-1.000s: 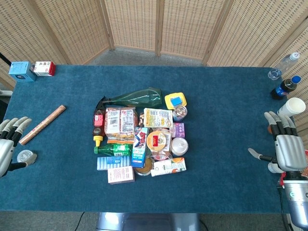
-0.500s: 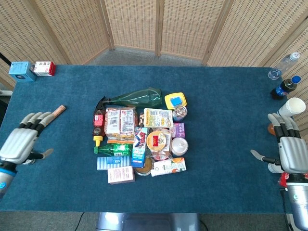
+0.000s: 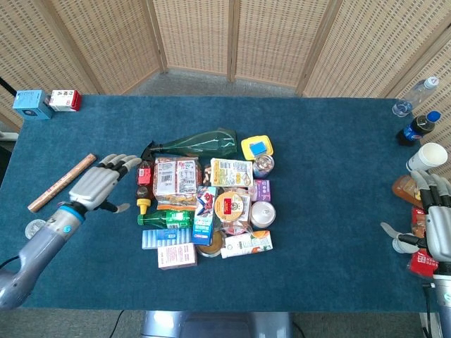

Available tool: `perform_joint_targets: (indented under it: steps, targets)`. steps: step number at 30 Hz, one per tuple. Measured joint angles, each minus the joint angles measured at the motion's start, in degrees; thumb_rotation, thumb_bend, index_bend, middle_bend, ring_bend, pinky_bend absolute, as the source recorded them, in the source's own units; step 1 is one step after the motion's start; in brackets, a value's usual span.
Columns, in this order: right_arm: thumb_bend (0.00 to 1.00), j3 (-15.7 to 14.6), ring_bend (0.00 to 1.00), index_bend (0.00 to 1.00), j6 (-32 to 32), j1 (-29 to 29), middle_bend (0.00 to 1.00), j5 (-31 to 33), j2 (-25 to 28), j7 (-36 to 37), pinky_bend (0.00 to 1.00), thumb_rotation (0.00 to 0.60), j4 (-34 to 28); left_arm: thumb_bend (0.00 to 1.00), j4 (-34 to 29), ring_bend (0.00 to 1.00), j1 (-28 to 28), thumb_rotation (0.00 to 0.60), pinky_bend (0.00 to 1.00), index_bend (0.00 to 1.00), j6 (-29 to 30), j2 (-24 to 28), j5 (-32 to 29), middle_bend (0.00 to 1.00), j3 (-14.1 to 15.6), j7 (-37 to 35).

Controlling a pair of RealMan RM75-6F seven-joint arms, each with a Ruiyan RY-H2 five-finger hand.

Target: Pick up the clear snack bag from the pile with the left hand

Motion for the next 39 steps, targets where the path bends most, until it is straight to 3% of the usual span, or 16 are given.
perform_joint_targets:
  steps: [20, 23, 25, 28, 30, 32, 39]
  targets:
    - [0.12, 0.4, 0.0, 0.0, 1.5, -2.0, 0.09, 0.3, 1.8, 2.8, 0.0, 0.51, -0.4, 0.28, 16.5, 0.0, -11.7, 0.6, 0.0, 0.0, -9.7, -16.2, -7.5, 0.0, 0.7, 0.2]
    - [0.11, 0.5, 0.0, 0.0, 1.7, -2.2, 0.09, 0.2, 1.8, 2.9, 0.0, 0.508, -0.5, 0.28, 18.2, 0.02, -12.8, 0.6, 0.01, 0.05, -11.0, -17.8, -8.3, 0.01, 1.2, 0.0]
    - [0.11, 0.5, 0.0, 0.0, 1.9, -2.3, 0.09, 0.2, 1.8, 3.0, 0.0, 0.508, -0.4, 0.28, 19.2, 0.12, -13.1, 0.6, 0.11, 0.17, -11.1, -18.7, -8.7, 0.08, 1.4, -0.1]
    - [0.11, 0.7, 0.0, 0.0, 2.1, -2.4, 0.09, 0.1, 1.9, 3.1, 0.0, 0.509, -0.5, 0.29, 20.4, 0.41, -13.4, 0.6, 0.42, 0.45, -10.1, -19.9, -8.9, 0.31, 1.8, 0.0]
    - [0.11, 0.7, 0.0, 0.0, 2.1, -2.4, 0.09, 0.2, 1.8, 3.3, 0.0, 0.511, -0.4, 0.32, 20.9, 0.62, -13.3, 0.6, 0.65, 0.62, -9.0, -20.5, -8.9, 0.52, 2.0, 0.3]
    - [0.12, 0.8, 0.0, 0.0, 2.2, -2.5, 0.09, 0.1, 1.7, 3.4, 0.0, 0.509, -0.3, 0.36, 21.6, 0.72, -13.2, 0.6, 0.75, 0.71, -7.6, -21.3, -8.9, 0.65, 2.2, 0.8]
    - [0.11, 0.9, 0.0, 0.0, 2.4, -2.5, 0.09, -0.2, 1.4, 3.6, 0.0, 0.512, -0.1, 0.4, 21.8, 0.8, -12.0, 0.6, 0.82, 0.77, -3.9, -21.3, -9.1, 0.75, 1.9, 0.6]
